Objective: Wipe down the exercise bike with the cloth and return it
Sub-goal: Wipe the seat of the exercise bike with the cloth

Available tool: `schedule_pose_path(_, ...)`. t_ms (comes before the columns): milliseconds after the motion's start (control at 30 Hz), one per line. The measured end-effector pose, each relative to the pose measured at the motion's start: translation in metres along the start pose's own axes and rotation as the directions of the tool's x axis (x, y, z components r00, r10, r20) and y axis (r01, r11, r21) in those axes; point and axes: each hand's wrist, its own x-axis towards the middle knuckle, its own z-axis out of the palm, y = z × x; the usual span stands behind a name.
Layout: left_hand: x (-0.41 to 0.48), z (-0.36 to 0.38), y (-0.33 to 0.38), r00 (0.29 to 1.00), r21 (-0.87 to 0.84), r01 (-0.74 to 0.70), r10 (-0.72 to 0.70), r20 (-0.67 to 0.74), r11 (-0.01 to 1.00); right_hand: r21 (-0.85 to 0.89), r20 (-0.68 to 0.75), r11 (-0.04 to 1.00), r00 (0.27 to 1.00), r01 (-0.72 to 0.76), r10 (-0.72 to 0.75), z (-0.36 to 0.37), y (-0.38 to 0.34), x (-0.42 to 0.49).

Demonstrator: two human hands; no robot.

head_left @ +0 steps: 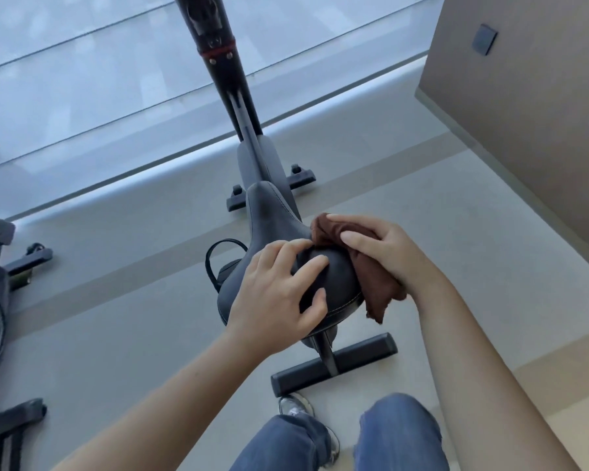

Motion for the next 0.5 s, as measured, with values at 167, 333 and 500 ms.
schedule_pose_path(167,0.002,-0.001,0.003,0.999,0.003,0.046,-0.046,0.014,0.999,-0.063,-0.015,0.996,0.998,0.065,-0.066,-0.001,0.003,-0.002)
schedule_pose_path(333,0.001,-0.002,0.009,0.990,-0.002,0.137,-0.137,0.017,0.991,-0.030,0.245,0.996,0.966,-0.078,0.084,-0.009,-0.010,0.047)
schedule_pose_path(500,0.007,0.004,0.033,0.905,-0.031,0.419,-0.420,-0.066,0.907,-0.086,0.308,0.994,0.946,-0.073,0.096,-0.010,-0.016,0.054)
